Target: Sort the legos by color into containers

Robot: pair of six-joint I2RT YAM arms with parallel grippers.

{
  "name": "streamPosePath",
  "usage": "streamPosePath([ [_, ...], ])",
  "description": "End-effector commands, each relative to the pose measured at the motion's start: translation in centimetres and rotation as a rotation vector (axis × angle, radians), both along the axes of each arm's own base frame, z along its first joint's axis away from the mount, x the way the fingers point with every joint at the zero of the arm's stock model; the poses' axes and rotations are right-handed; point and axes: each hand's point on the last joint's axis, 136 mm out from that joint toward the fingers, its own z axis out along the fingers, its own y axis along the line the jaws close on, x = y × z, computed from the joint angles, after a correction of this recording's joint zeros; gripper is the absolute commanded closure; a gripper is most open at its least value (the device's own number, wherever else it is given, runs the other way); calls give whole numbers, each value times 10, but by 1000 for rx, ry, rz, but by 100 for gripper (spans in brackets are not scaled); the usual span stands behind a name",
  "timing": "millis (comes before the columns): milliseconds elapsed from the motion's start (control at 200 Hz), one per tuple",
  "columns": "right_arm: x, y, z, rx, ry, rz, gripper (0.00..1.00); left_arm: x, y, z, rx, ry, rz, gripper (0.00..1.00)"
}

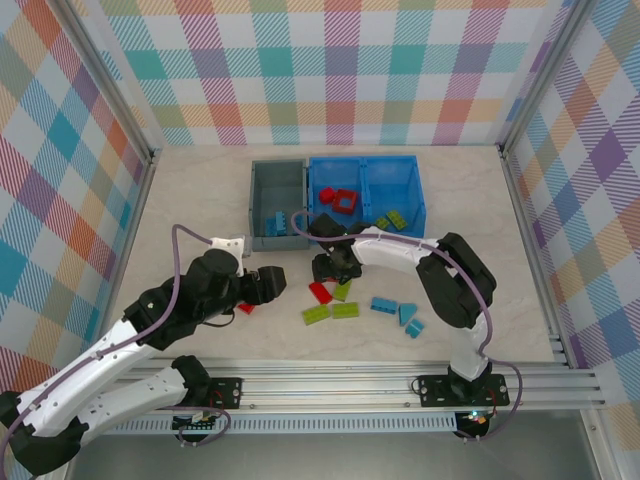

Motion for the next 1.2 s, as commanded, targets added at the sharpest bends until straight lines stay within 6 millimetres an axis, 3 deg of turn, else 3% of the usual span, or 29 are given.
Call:
streamPosePath([
  [0, 5, 6, 3, 27, -2, 5, 36, 1, -5, 5, -8, -9, -3, 26],
  [405, -1, -1, 2, 12, 3, -58, 61, 2, -14, 9, -14, -17, -26, 27],
  [510, 0, -5, 24, 27, -59, -72, 63, 1, -17, 17, -39, -29, -39, 27],
  [600, 5, -10, 59, 59, -136, -83, 63, 2, -21, 28, -62, -43, -50, 27],
  [710, 24, -16, 92, 88, -198, -99, 63, 6, -30, 37, -72, -52, -61, 27],
  [830, 57, -13, 102, 111, -214, -98, 63, 16, -41, 41, -73, -68, -60, 27],
  [1030, 114, 0, 82, 183, -154, -100, 61, 29, -60, 50, -85, -106, -60, 27],
  [1195, 136, 6, 71, 189, -110, -90, 55, 31, -77, 44, -47, -101, -94, 27],
])
